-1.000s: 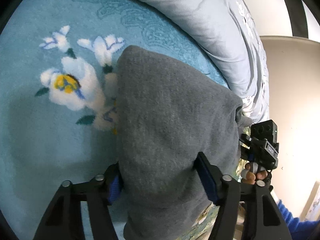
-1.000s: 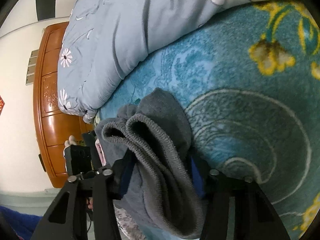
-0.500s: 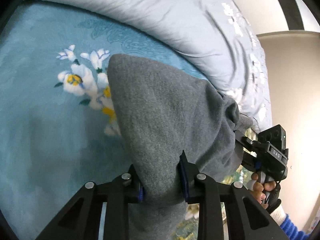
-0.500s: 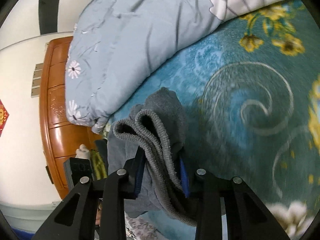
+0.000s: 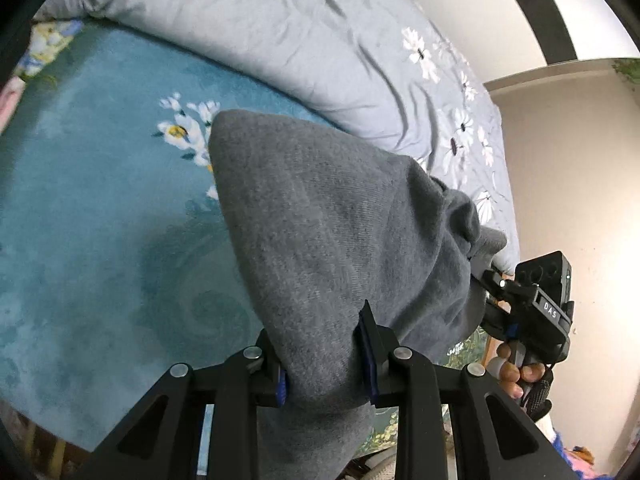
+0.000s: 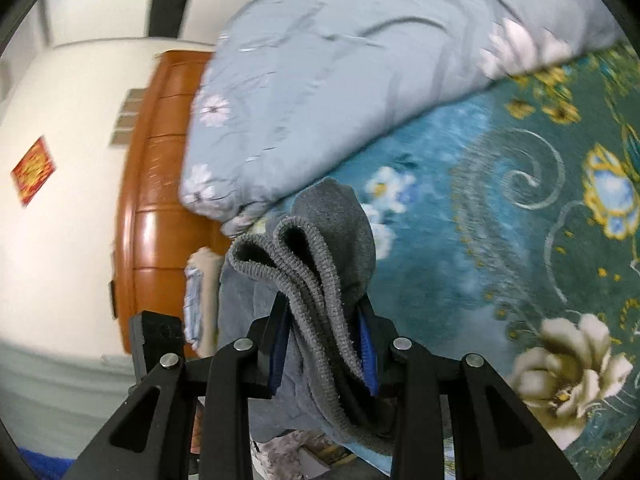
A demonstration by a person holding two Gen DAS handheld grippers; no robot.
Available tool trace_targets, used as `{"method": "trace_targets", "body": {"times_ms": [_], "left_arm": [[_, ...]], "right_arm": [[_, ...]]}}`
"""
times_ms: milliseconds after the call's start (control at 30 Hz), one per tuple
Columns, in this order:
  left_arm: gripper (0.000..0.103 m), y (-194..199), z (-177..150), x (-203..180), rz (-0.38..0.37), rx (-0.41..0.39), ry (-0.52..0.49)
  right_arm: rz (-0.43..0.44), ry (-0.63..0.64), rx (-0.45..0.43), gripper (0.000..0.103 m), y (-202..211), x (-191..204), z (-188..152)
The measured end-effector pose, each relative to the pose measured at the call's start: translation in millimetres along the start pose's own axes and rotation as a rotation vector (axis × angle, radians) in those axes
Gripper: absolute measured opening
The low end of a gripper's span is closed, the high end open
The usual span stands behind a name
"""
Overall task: Fold clothes
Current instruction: 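Lift the folded sweatpants with both grippers and carry them toward the clothes stack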
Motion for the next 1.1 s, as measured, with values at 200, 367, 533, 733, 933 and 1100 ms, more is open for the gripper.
{"method": "trace_targets", "body": {"times_ms": [200, 367, 533, 733, 933, 1100], "left_arm": [[0.029, 57.7, -13.8, -2.2, 0.027, -0.117, 0.001], [0.029, 94.4, -21.2, 8.2, -0.015, -0.216, 0.035], [0.029, 138.3, -21.6, 39.9, -0.070, -0.315, 0.074], [0.029, 205.3, -12.8, 99.5, -0.134, -0.433, 0.118], [0.029, 289.7, 0.5, 191.8, -0.152, -0.541, 0.182], [0.030, 348.6, 8.9, 270.0, -0.123, -0.616, 0.222]], "right_arm": [[0.069, 0.101, 0.041, 0.032, -1.7, 46.0, -15.9], [0.069, 0.222, 0.080, 0.033, -9.4, 100.4, -17.7], [0.046, 0.329, 0.126, 0.033, -37.3, 160.6, -13.1], [0.028, 0.457, 0.196, 0.032, -103.2, 251.2, -20.8], [0.026, 0.549, 0.282, 0.032, -206.1, 357.4, -49.1], [0.019, 0.611, 0.361, 0.032, -302.7, 435.8, -72.9]]}}
Point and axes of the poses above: each gripper's, at about its wrist camera, not at the fingertips, and y roughly against the way its jaws point, x to its left, z to its top, the point moved 2 cm from there along -y, roughly the way its jaws point, and after that the axes turned 7 degrees about -y, right-handed, at the moved point
